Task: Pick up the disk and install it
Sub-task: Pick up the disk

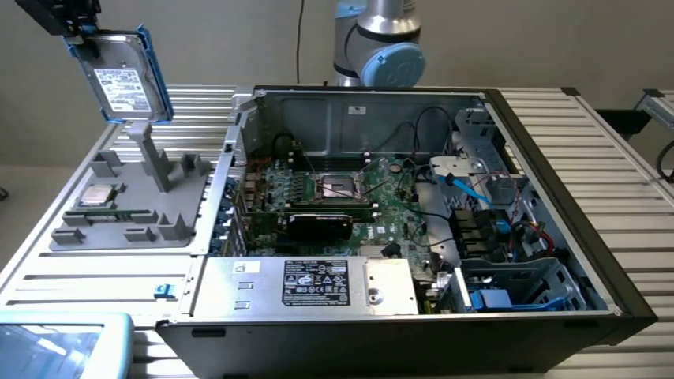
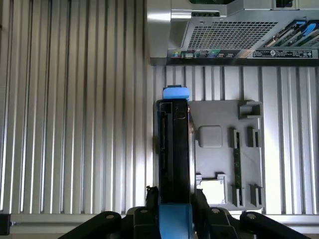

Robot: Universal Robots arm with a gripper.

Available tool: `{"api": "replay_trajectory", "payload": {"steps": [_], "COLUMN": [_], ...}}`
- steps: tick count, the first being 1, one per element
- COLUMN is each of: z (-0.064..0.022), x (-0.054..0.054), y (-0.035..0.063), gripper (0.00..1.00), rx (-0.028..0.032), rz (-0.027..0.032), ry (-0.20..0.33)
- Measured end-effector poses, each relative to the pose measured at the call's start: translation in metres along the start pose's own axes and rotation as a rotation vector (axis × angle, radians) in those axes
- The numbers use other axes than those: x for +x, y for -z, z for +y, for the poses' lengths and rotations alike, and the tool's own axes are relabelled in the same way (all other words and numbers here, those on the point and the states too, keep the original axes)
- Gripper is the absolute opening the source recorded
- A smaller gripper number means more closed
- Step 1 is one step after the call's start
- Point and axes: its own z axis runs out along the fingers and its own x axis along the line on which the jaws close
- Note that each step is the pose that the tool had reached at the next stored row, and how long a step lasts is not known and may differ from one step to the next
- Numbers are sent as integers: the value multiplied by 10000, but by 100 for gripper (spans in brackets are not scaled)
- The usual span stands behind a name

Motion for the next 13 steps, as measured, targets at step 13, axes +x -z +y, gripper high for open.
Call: {"api": "replay_trajectory", "payload": {"steps": [13], "z": [576], "x": [-7], "y": [399], "gripper": [37], "rx": [1], "rz": [39], "ry": [-3]}}
